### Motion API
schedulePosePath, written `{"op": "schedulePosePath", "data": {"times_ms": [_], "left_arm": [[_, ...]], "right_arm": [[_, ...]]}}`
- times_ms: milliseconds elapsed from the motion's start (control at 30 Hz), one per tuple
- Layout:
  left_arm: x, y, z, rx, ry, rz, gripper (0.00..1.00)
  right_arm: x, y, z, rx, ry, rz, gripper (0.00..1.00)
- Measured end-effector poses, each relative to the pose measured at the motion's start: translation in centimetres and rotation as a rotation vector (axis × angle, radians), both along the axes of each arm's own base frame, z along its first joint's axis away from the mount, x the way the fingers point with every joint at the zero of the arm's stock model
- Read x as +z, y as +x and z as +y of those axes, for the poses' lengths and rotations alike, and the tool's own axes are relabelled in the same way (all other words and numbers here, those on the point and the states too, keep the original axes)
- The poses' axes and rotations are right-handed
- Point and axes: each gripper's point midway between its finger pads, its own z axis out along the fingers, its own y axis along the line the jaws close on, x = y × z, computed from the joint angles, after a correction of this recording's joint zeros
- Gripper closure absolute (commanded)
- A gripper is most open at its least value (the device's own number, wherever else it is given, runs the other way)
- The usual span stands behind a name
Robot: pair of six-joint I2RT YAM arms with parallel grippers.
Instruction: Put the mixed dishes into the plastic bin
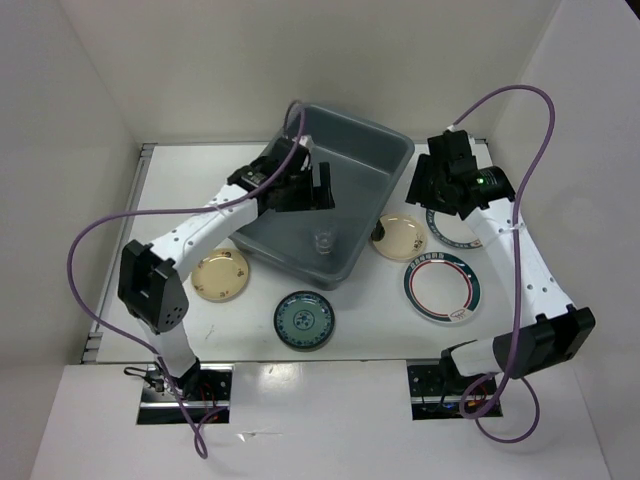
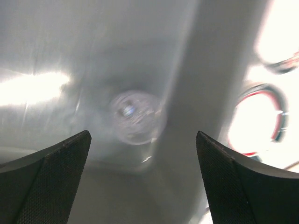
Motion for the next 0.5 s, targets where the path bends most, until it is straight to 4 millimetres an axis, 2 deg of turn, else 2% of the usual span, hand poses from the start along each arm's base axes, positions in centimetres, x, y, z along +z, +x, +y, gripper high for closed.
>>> {"op": "schedulePosePath", "data": {"times_ms": [133, 267, 333, 400, 500], "left_arm": [[7.1, 0.8, -0.3, 0.004, -0.1, -0.166, 0.0], [15.9, -0.3, 2.1, 0.055, -0.184, -0.411, 0.0], [19.7, -2.0, 5.0, 0.12, -0.22, -0.537, 0.0], [22.3, -3.8, 9.2, 0.213, -0.231, -0.646, 0.0], [23.3, -5.2, 15.4, 0.377, -0.211, -0.73, 0.0]], "right_arm": [[-1.9, 0.4, -2.2, -0.074, -0.024, 0.049, 0.36], [-3.8, 1.2, -5.2, -0.18, -0.046, 0.103, 0.35], [-4.9, 1.5, -6.9, -0.236, -0.053, 0.132, 0.35], [-6.1, 1.7, -8.9, -0.297, -0.057, 0.166, 0.35], [-8.1, 1.3, -11.8, -0.396, -0.063, 0.219, 0.35]]}}
